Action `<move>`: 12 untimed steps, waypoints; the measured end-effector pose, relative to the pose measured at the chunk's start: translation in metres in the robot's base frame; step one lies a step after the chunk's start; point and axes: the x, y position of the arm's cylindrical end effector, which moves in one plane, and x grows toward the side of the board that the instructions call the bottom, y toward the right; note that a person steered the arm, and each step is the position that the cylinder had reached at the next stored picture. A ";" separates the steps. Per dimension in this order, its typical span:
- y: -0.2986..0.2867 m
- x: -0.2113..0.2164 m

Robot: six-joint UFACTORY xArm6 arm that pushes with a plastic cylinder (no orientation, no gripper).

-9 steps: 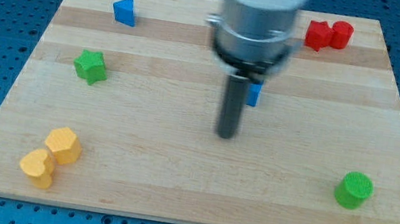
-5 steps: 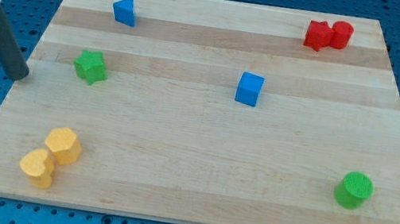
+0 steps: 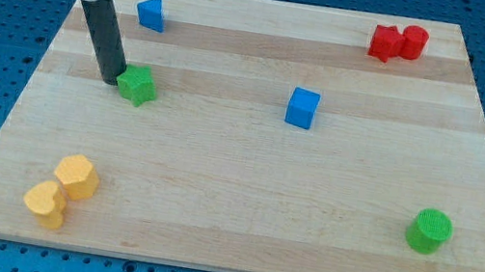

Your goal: Move the green star slightly down

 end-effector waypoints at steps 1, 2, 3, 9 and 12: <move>0.016 -0.002; 0.049 0.004; 0.088 0.013; 0.082 0.051; 0.158 0.079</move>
